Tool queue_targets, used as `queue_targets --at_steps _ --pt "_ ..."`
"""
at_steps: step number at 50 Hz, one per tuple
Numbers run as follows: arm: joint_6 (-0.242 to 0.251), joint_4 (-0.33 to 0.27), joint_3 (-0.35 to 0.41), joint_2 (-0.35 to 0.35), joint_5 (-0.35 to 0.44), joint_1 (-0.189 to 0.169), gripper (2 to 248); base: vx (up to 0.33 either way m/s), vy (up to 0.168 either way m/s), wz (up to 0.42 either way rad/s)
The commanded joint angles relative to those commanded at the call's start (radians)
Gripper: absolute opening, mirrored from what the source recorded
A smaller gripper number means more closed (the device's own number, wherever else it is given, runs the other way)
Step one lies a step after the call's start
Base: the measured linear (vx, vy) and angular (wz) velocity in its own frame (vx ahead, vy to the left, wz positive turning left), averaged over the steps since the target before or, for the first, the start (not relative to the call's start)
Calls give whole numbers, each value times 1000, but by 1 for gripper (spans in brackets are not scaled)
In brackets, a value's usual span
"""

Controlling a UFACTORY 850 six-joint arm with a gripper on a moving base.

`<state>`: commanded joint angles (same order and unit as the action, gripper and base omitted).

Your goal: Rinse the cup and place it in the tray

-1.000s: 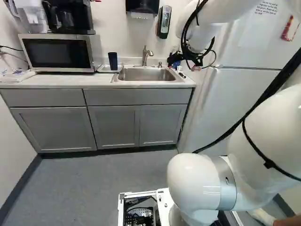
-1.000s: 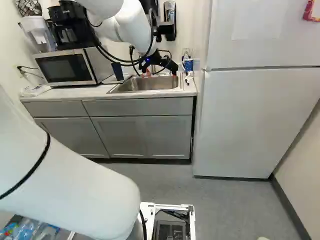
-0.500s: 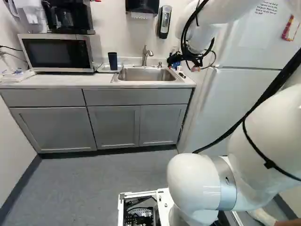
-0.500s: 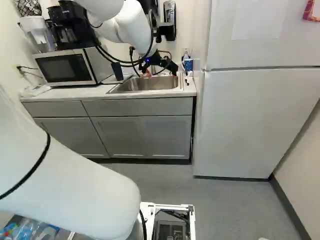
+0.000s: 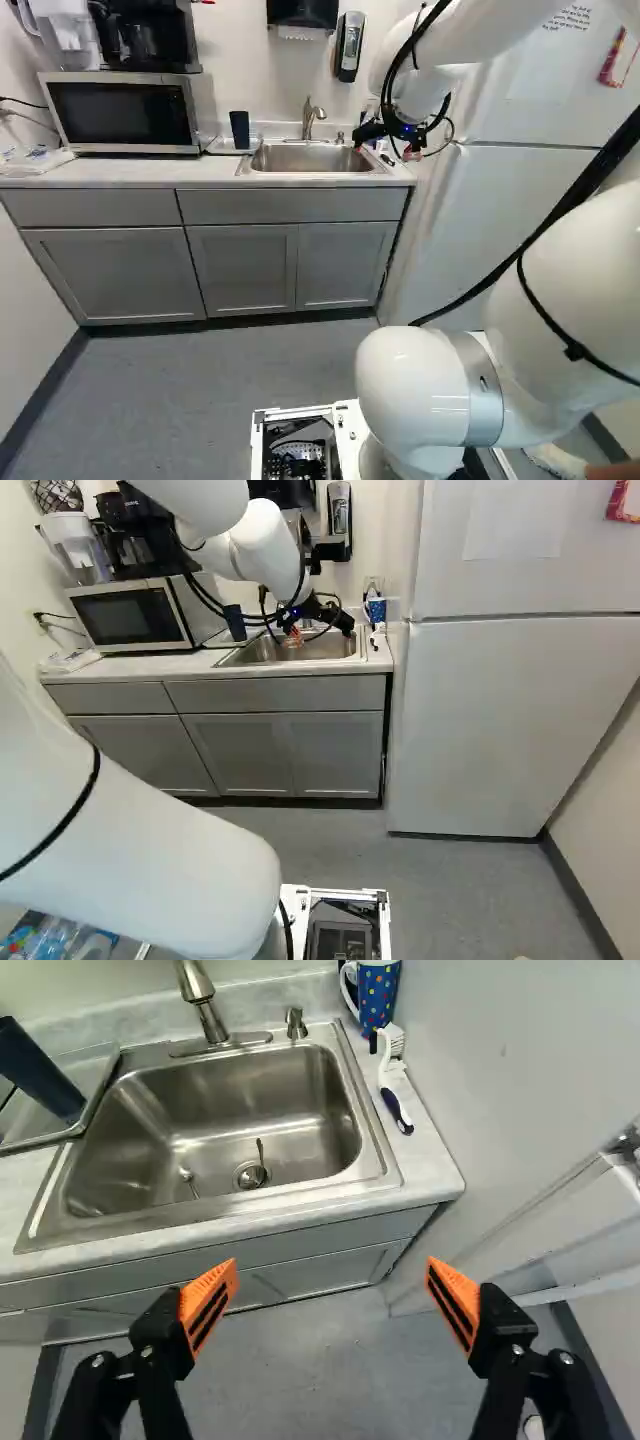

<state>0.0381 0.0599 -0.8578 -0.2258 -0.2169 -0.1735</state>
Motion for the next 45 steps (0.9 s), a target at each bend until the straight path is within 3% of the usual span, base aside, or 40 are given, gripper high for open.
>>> queue_targets --at_steps 23,45 --pt "-5 -8 100 -7 142 23 247 0 0 0" --pt "-12 -18 237 -16 335 53 247 0 0 0"
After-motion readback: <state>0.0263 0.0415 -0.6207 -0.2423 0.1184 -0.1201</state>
